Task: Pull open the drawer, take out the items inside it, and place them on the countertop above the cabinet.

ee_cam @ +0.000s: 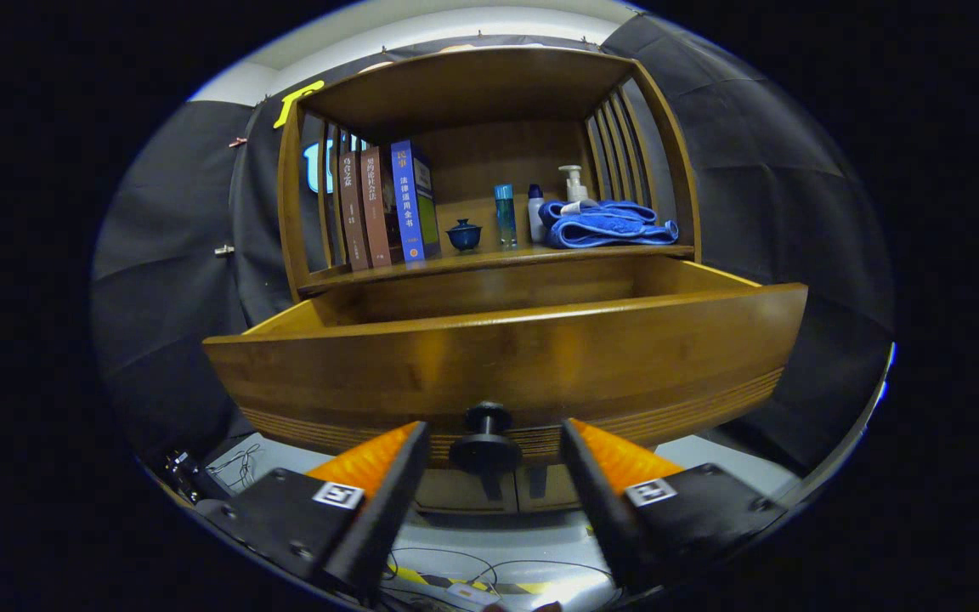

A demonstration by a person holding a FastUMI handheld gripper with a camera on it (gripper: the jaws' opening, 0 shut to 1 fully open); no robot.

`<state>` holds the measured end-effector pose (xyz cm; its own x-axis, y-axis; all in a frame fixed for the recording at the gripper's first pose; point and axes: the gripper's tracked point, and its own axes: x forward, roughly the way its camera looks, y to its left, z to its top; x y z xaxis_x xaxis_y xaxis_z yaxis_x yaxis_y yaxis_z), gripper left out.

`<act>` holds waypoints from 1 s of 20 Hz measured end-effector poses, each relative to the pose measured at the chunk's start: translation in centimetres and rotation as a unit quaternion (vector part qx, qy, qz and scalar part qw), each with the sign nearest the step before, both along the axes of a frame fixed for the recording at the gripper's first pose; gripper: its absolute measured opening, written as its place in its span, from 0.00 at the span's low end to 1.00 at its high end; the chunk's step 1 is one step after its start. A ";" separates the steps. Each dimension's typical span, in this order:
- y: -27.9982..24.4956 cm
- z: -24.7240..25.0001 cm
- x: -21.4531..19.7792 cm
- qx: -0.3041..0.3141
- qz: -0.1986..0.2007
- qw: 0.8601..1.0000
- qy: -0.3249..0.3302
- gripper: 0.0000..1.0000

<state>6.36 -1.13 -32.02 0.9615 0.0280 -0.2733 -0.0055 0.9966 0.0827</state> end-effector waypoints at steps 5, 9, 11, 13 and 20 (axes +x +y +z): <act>-1.3 6.7 0.2 0.015 -0.009 0.999 -0.038 0.99; -1.8 11.8 2.5 0.001 -0.008 1.000 -0.014 0.99; -0.8 13.3 4.7 0.007 0.011 1.000 0.019 0.99; 0.4 12.5 7.0 0.026 0.031 0.996 0.084 1.00; 2.4 3.0 12.7 0.033 0.061 0.928 0.367 1.00</act>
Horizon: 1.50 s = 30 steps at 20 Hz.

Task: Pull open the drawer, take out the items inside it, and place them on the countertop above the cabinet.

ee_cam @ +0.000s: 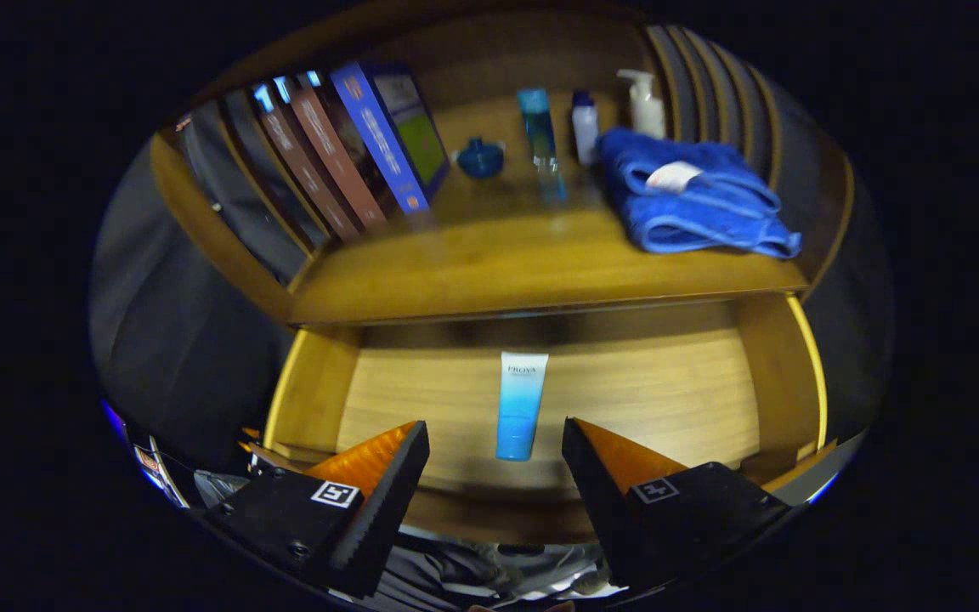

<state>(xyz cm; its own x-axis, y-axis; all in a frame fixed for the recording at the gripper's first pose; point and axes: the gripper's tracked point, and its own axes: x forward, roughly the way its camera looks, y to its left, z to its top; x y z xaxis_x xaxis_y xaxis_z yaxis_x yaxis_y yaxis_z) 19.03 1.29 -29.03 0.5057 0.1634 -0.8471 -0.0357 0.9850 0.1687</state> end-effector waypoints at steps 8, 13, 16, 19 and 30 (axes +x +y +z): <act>0.8 -7.3 1.3 -0.052 -0.027 0.989 0.136 0.88; -0.6 -8.6 1.5 -0.107 -0.027 0.983 0.144 0.50; -0.6 -8.2 1.5 -0.120 -0.026 0.983 0.137 0.35; -0.2 -7.9 0.7 -0.099 -0.039 0.983 0.148 0.35; -1.3 2.9 -2.8 -0.049 -0.029 0.995 0.077 0.35</act>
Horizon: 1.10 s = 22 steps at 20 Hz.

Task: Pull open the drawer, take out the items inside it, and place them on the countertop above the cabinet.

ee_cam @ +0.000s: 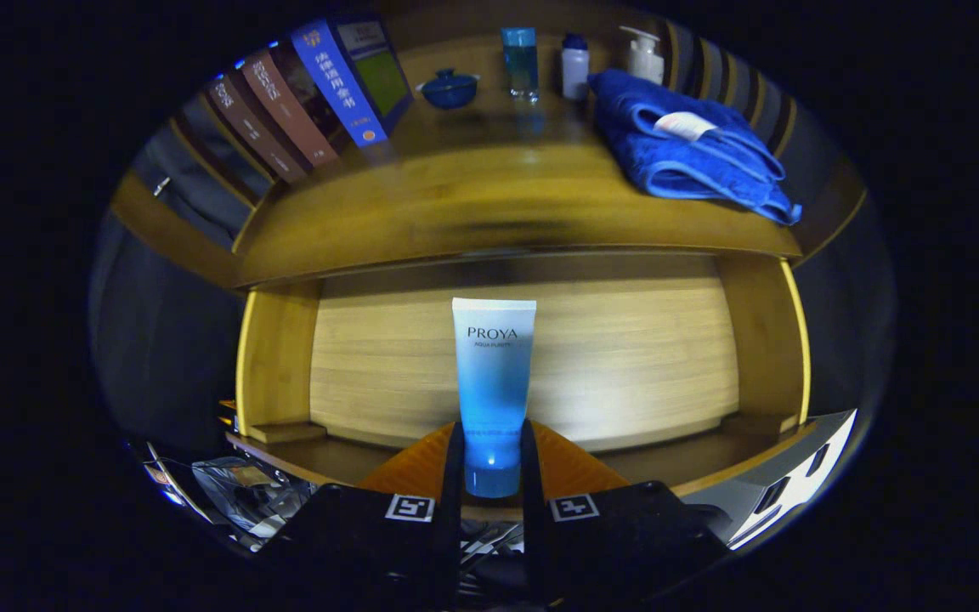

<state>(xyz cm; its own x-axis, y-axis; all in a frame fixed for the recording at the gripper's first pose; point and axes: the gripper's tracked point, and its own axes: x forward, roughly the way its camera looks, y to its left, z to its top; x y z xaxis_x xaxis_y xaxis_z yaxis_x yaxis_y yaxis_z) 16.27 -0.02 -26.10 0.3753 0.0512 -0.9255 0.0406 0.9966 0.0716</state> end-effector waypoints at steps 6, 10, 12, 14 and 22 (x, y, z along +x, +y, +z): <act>-1.9 5.0 3.9 -0.002 -0.018 0.999 -0.041 0.34; -1.8 6.5 9.3 -0.024 -0.021 0.998 -0.055 0.35; -1.1 6.3 11.8 -0.028 -0.018 0.998 -0.050 0.34; -0.7 5.6 14.0 -0.034 -0.013 0.998 -0.042 0.34; 0.1 2.0 19.6 -0.059 -0.001 0.998 -0.012 0.34</act>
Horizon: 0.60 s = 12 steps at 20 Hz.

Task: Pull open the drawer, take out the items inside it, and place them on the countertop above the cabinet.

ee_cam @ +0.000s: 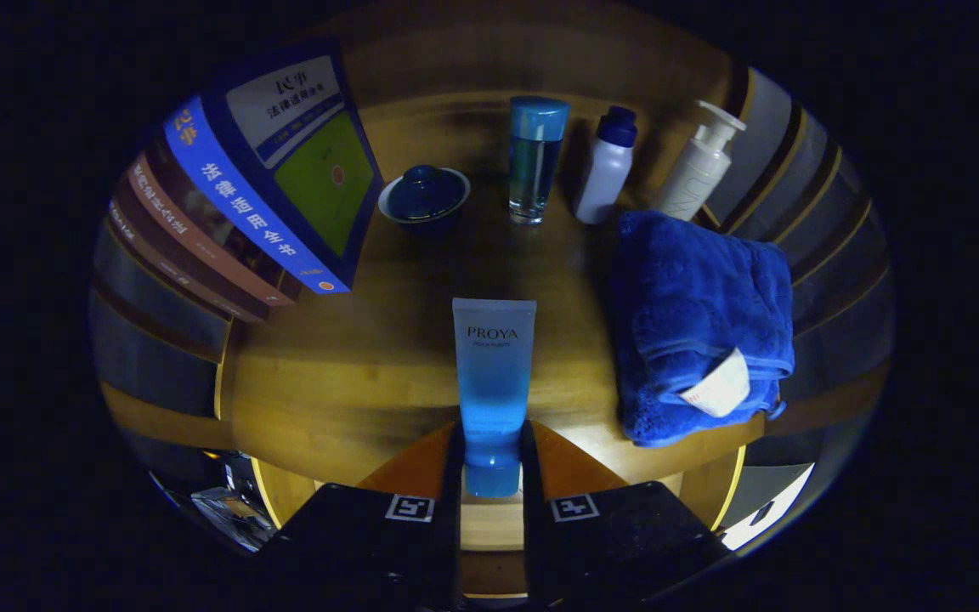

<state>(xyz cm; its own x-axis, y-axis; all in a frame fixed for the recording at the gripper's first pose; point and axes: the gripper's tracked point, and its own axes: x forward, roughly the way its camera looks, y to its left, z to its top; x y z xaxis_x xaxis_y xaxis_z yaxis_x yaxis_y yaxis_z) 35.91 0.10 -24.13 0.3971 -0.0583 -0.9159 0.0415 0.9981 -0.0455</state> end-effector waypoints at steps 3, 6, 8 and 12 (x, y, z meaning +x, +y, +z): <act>0.0 -0.8 0.4 -0.003 0.007 1.000 0.014 0.35; 0.0 -1.1 1.0 -0.001 0.003 1.000 0.010 0.37; 0.0 -1.1 0.8 0.009 0.002 1.000 0.011 0.45; 1.2 -0.2 -0.3 0.041 0.015 0.999 0.001 0.99</act>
<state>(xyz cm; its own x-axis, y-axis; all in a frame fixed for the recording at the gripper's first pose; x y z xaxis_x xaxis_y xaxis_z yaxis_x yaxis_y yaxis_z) 35.65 1.25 -24.31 0.3957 0.0298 -0.9179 0.0115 0.9992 0.0374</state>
